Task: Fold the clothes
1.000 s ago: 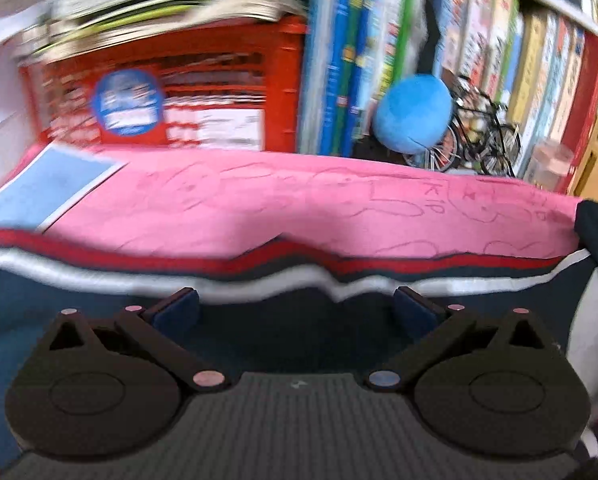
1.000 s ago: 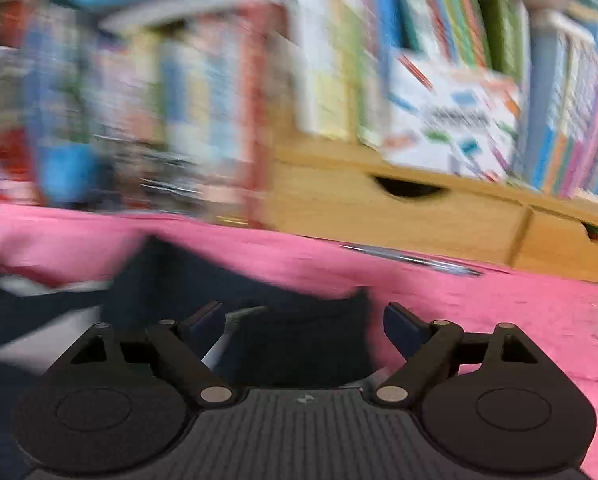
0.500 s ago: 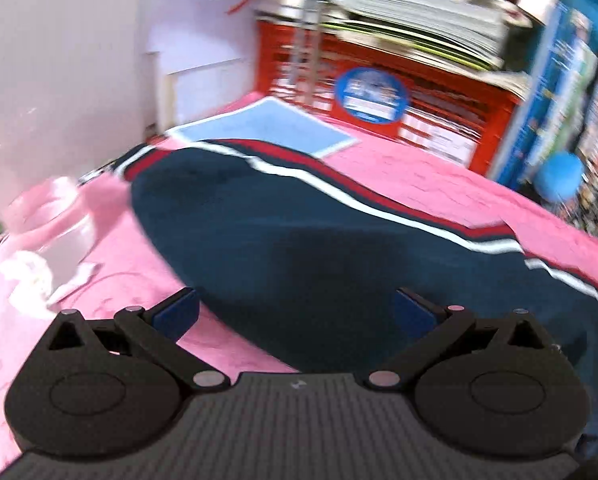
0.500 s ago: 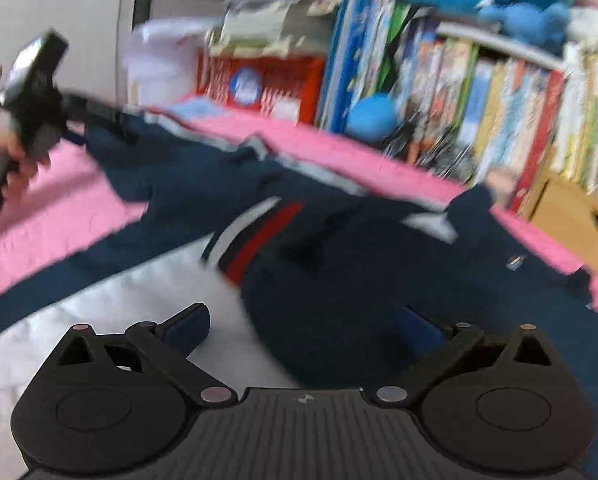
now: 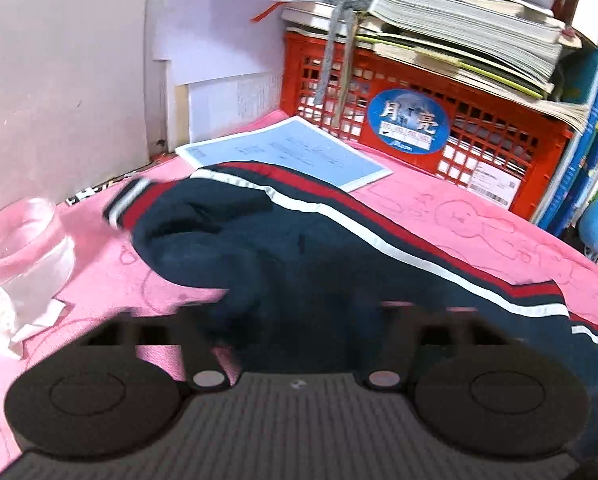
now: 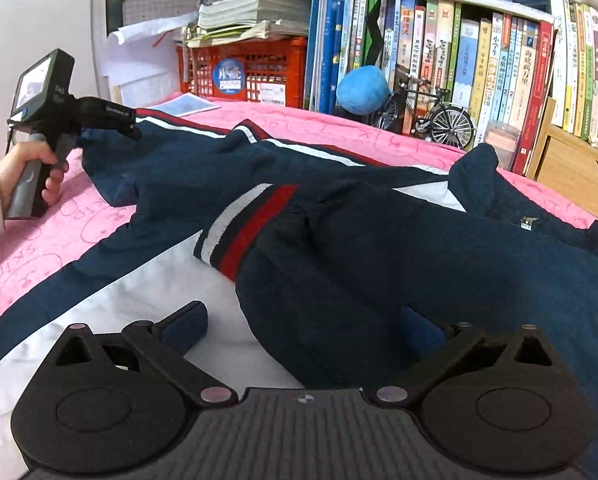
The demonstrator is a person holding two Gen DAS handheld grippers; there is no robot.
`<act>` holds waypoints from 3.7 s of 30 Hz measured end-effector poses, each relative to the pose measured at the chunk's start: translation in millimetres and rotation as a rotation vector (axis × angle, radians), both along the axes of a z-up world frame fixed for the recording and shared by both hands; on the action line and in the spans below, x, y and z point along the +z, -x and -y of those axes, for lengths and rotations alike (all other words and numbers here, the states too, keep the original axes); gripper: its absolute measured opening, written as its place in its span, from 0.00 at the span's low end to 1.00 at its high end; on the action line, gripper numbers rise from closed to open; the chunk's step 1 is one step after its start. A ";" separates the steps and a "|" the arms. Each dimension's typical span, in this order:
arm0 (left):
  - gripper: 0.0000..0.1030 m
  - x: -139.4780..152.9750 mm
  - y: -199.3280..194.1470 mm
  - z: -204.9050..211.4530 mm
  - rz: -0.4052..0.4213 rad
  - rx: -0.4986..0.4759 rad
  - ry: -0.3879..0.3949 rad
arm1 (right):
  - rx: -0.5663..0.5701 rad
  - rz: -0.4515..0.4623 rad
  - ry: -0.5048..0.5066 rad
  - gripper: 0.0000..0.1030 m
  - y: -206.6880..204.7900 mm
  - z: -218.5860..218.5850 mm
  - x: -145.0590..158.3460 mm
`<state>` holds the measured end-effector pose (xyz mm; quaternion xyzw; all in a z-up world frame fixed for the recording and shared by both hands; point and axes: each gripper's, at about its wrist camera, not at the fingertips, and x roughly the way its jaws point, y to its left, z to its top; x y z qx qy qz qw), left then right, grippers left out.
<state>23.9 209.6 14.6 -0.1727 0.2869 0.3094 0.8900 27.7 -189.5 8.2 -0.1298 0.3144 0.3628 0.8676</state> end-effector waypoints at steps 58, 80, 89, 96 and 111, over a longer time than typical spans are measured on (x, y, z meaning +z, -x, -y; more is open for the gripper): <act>1.00 2.4 71.7 106.9 0.286 -0.488 0.203 | -0.260 0.088 -0.018 0.10 -28.7 -84.8 45.7; 1.00 -1.8 62.1 157.8 0.139 -0.600 0.090 | -0.559 -0.157 -0.404 0.96 -45.1 154.8 -2.1; 1.00 0.3 62.5 164.3 0.115 -0.567 0.034 | -0.502 0.103 -0.130 0.34 -42.6 87.9 17.2; 1.00 -1.4 44.7 199.1 0.045 -0.623 -0.074 | -0.603 0.271 -0.080 0.34 -39.4 149.2 56.8; 1.00 -15.0 23.7 233.5 -0.128 -0.529 -0.446 | -0.680 0.073 -0.143 0.38 -42.2 215.8 -0.8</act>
